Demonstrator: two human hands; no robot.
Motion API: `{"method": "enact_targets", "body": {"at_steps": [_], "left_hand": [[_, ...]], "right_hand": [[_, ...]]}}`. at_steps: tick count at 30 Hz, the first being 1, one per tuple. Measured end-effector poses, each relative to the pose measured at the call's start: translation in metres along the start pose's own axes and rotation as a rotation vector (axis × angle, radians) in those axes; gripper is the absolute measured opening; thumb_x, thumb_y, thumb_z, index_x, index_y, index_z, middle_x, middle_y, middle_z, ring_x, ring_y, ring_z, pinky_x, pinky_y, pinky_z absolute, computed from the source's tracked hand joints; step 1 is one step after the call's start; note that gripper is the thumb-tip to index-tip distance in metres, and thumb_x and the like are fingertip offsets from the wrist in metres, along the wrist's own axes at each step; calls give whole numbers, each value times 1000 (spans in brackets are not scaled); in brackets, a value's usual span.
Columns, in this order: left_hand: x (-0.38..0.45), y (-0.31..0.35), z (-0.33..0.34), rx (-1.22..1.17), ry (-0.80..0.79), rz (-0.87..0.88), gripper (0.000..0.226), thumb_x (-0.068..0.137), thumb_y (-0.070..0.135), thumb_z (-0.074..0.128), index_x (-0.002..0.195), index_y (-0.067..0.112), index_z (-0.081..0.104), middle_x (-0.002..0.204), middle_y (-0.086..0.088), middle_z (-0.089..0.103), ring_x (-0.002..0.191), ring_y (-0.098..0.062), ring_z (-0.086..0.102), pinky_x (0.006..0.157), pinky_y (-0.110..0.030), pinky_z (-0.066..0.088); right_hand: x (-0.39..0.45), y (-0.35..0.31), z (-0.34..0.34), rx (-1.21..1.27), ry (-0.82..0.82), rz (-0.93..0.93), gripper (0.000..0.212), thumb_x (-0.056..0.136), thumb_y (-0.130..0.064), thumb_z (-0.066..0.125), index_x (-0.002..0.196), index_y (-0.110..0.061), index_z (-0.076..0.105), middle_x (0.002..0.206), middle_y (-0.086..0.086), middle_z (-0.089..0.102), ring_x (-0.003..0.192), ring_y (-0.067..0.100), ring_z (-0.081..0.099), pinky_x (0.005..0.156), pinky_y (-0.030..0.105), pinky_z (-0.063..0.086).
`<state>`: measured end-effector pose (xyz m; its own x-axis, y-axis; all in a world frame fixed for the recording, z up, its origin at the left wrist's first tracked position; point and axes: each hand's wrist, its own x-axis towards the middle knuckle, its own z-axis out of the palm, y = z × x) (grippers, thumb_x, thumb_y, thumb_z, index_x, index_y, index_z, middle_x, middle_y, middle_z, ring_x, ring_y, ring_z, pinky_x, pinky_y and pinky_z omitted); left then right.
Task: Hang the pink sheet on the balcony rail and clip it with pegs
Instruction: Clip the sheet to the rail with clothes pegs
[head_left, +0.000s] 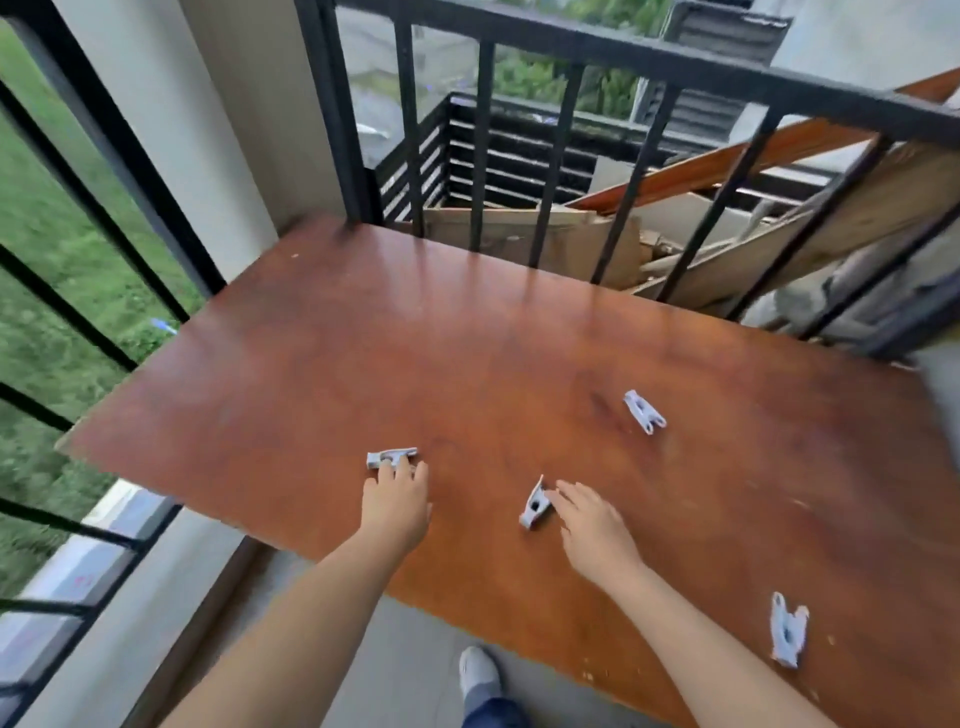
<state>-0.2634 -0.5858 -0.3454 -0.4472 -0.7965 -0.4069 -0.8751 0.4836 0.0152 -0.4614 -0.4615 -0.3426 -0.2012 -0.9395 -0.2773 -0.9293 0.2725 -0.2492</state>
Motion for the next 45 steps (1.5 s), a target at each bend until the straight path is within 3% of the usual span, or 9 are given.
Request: {"method": "enact_targets", "body": {"at_steps": [4, 8, 11, 20, 27, 32, 36, 42, 45], "left_hand": [[40, -8, 8, 26, -1, -28, 54, 92, 26, 47, 139, 10, 24, 148, -11, 28, 138, -26, 24, 106, -39, 33], [62, -11, 2, 131, 26, 50, 46, 73, 13, 66, 117, 12, 53, 112, -7, 61, 109, -23, 57, 98, -38, 43], [64, -19, -3, 144, 41, 137, 34, 49, 14, 78, 81, 12, 66, 77, -4, 67, 75, -19, 66, 69, -22, 51], [20, -67, 41, -138, -73, 152, 43, 94, 27, 39, 131, 6, 38, 136, -12, 44, 127, -29, 38, 105, -37, 30], [-71, -121, 45, -606, 182, -340, 44, 95, 26, 40, 133, 4, 35, 127, -19, 44, 111, -36, 51, 94, -43, 39], [-206, -200, 42, -505, 251, -572, 48, 95, 21, 40, 139, 6, 26, 134, -18, 34, 111, -38, 48, 89, -42, 38], [-318, -248, 44, -354, 399, -829, 45, 88, 19, 52, 129, 4, 42, 122, -22, 47, 103, -41, 55, 86, -44, 46], [-472, -249, 39, -400, 716, -1096, 47, 79, 27, 39, 112, -3, 55, 91, -23, 62, 75, -34, 64, 63, -34, 53], [-530, -236, 28, -430, 989, -1257, 51, 82, 27, 35, 121, -3, 47, 100, -27, 56, 88, -21, 49, 80, -32, 41]], "right_hand": [[49, 20, 6, -63, -120, -145, 65, 82, 8, 40, 139, -21, 27, 152, -3, 18, 139, 20, 17, 107, 35, 29], [77, 37, 11, -90, -130, -324, 48, 49, -2, 80, 94, -15, 68, 95, 1, 71, 85, 23, 67, 63, 29, 57], [88, 27, 2, -22, -227, -352, 36, 72, -19, 69, 106, -12, 62, 100, 4, 66, 94, 24, 60, 79, 33, 51], [122, -63, 3, 187, -236, -355, 32, 82, -21, 59, 113, -12, 58, 94, 0, 58, 96, 19, 57, 83, 28, 42], [89, -161, 12, 293, -134, -496, 28, 70, -6, 63, 94, 8, 65, 84, 24, 63, 81, 31, 62, 66, 13, 29], [40, -289, 30, 380, -229, -784, 45, 70, -23, 56, 100, 10, 62, 93, 24, 65, 89, 26, 60, 74, 10, 31], [-11, -397, 49, 481, -327, -940, 32, 71, 3, 68, 103, 7, 62, 98, 26, 66, 90, 35, 64, 87, 37, 48], [-118, -519, 43, 755, -597, -1242, 30, 80, -10, 55, 109, 0, 59, 93, 6, 55, 78, 2, 51, 75, -1, 41], [-163, -565, 37, 793, -811, -1342, 34, 79, -22, 38, 108, -17, 54, 93, 6, 53, 84, 12, 51, 78, 12, 39]]}}
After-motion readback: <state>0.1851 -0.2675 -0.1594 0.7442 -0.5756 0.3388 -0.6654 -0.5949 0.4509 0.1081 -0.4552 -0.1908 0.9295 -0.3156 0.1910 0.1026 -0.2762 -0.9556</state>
